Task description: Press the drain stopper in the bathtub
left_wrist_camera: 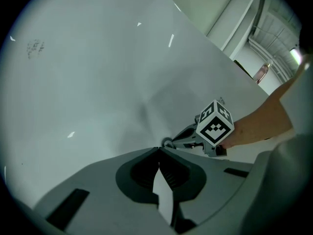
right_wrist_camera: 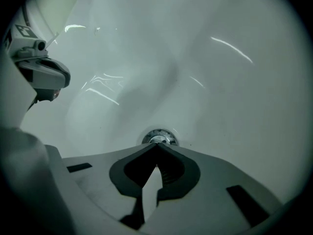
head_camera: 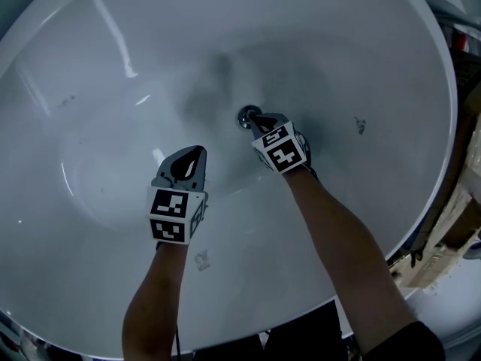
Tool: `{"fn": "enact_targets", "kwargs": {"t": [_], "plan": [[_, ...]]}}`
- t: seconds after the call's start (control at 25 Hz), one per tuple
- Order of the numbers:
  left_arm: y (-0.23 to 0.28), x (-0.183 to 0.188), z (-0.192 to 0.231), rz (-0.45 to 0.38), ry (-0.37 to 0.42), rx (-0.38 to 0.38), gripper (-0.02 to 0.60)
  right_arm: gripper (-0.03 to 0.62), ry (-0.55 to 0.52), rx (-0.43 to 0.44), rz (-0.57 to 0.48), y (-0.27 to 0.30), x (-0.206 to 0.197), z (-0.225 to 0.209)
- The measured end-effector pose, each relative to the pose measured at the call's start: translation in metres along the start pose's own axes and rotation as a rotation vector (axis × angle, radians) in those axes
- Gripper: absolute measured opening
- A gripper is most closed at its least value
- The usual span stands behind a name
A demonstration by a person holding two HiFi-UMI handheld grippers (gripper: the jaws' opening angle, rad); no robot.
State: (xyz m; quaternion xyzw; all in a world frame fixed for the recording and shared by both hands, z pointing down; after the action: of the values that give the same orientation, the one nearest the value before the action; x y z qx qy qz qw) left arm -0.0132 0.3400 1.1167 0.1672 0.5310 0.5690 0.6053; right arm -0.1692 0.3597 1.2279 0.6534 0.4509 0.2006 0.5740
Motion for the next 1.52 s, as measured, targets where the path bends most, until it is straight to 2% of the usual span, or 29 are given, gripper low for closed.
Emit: {"fn": "enact_targets", "kwargs": {"t": [0.16, 0.36, 0.52, 0.68, 0.8, 0.96, 1.12, 1.4, 1.52], "plan": [[0.007, 0.004, 0.008, -0.01, 0.003, -0.008, 0.014, 0.017, -0.046, -0.024, 0.066, 0.018, 0.001, -0.007], [0.009, -0.002, 0.02, -0.004, -0.025, 0.001, 0.015, 0.018, -0.211, -0.143, 0.107, 0.024, 0.002, 0.003], [0.009, -0.004, 0.02, -0.005, -0.028, -0.007, 0.015, 0.02, -0.161, -0.166, 0.119, 0.025, 0.001, -0.001], [-0.006, 0.002, 0.019, -0.004, 0.005, 0.005, 0.015, 0.018, -0.148, -0.132, 0.096, 0.02, 0.005, 0.001], [-0.026, 0.013, 0.01, -0.016, 0.036, 0.015, 0.015, 0.015, -0.12, -0.108, 0.055, -0.004, 0.004, 0.005], [-0.067, 0.029, -0.013, -0.026, 0.037, 0.03, 0.015, 0.015, -0.065, -0.08, 0.024, -0.064, 0.006, 0.025], [-0.128, 0.051, -0.056, -0.045, 0.032, 0.029, 0.014, 0.014, -0.049, -0.074, -0.025, -0.156, 0.019, 0.058], [-0.295, 0.128, -0.128, -0.189, 0.022, 0.057, 0.014, 0.014, -0.03, -0.074, -0.218, -0.351, 0.055, 0.143], [-0.365, 0.141, -0.16, -0.218, 0.036, 0.056, 0.015, 0.014, 0.01, -0.056, -0.314, -0.427, 0.055, 0.181]]}}
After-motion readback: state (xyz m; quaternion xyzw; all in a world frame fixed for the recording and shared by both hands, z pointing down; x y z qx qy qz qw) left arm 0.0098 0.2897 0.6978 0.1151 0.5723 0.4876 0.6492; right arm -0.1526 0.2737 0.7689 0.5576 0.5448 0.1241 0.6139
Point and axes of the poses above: the fingertips, and each gripper's own axes: y forward along the fingers, z to its left, x out of its top, the point moved 3 cm from there along -y, backward along the fingers, and after that the axes turned 2 degrees about x, right-handed, at the moved point
